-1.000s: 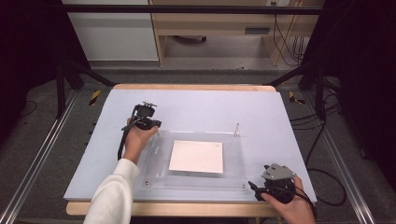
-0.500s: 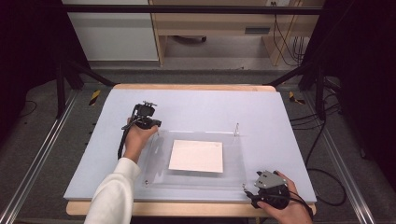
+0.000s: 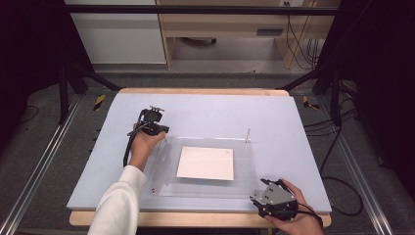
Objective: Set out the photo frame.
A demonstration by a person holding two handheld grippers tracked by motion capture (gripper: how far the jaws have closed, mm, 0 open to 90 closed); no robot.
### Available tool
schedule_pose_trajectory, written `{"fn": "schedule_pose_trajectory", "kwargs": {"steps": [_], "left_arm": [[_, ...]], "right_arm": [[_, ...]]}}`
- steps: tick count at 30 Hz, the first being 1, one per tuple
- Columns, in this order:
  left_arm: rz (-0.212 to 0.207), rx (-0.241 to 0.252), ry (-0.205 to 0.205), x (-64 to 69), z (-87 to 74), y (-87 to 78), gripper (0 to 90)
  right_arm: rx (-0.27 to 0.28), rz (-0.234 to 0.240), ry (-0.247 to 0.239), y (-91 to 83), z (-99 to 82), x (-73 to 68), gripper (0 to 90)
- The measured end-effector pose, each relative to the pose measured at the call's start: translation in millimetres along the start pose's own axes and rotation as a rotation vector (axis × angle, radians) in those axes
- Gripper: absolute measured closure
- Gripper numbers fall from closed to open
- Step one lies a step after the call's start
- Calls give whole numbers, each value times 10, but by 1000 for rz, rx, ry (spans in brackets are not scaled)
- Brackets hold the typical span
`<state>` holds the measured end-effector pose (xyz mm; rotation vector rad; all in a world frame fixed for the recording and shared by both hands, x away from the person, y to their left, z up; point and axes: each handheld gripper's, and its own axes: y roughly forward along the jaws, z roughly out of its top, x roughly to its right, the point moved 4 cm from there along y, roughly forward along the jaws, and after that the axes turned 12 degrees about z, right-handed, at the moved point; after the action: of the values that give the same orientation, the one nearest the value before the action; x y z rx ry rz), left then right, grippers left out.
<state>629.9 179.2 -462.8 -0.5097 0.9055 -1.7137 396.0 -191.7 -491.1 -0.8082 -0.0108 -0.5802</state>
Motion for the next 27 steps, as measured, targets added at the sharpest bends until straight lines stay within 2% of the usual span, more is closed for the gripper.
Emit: {"fn": "schedule_pose_trajectory", "kwargs": {"steps": [3, 10, 16, 19, 25, 27], "left_arm": [[-3, -6, 9, -2, 9, 4, 842], [-12, -14, 0, -12, 38, 28, 839], [-9, -18, 16, -14, 44, 32, 836], [2, -14, 29, -5, 42, 32, 830], [26, -1, 47, 10, 34, 31, 815], [37, 16, 55, 15, 17, 36, 781]], "right_arm": [[15, -12, -19, -20, 22, -2, 360], [68, -30, -45, -87, 84, -2, 448], [84, -35, -62, -92, 111, -7, 460], [85, -30, -70, -97, 124, -14, 499], [84, -42, -78, -114, 152, -16, 511], [84, -43, -74, -124, 163, -8, 514]]}}
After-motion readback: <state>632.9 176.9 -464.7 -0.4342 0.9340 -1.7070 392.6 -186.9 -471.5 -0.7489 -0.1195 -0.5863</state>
